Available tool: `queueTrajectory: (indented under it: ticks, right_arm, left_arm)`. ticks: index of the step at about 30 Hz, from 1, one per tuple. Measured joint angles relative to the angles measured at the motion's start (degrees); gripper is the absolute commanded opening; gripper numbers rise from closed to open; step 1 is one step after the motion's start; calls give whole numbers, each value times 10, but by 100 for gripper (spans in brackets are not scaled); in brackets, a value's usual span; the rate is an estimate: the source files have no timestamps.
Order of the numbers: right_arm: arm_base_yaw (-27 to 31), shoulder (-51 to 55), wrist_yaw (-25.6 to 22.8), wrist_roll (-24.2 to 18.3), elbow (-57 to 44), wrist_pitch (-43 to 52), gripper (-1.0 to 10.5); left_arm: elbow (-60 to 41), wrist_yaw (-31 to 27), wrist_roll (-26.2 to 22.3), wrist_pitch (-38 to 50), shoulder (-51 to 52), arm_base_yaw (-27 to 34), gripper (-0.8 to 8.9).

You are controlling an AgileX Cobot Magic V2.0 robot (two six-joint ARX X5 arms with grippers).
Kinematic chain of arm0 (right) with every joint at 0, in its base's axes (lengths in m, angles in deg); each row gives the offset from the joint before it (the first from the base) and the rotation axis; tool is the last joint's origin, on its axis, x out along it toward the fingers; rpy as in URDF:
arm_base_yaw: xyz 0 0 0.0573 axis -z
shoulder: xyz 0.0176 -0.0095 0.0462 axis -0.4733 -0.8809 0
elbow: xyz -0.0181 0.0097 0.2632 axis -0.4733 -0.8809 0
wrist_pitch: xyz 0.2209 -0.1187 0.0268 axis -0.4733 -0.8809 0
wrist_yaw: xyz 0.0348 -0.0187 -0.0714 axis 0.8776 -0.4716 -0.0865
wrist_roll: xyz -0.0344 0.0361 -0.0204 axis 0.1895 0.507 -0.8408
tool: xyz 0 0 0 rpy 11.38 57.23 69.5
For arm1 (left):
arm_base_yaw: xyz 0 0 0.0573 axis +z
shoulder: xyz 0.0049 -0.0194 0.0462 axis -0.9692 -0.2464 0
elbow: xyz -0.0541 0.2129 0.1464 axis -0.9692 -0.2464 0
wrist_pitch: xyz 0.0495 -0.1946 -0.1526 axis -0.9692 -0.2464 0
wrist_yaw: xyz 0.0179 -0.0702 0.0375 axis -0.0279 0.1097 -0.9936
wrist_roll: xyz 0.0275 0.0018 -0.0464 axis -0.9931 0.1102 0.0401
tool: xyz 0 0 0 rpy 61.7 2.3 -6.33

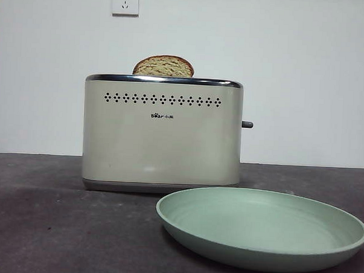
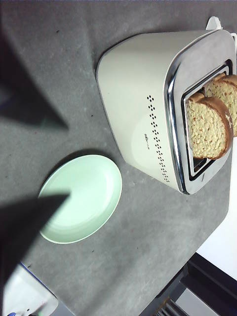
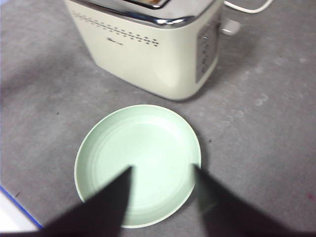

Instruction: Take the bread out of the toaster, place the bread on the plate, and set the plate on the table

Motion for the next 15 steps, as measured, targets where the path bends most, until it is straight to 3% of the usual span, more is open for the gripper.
queueTrajectory:
  ticks: [7, 15]
  right_arm:
    - [0, 0, -3, 21, 0, -1, 345]
    - [0, 0, -4, 25, 0, -1, 345]
  left_arm:
    - [0, 0, -4, 21, -12, 0, 430]
    - [15, 0, -4, 111, -85, -26, 430]
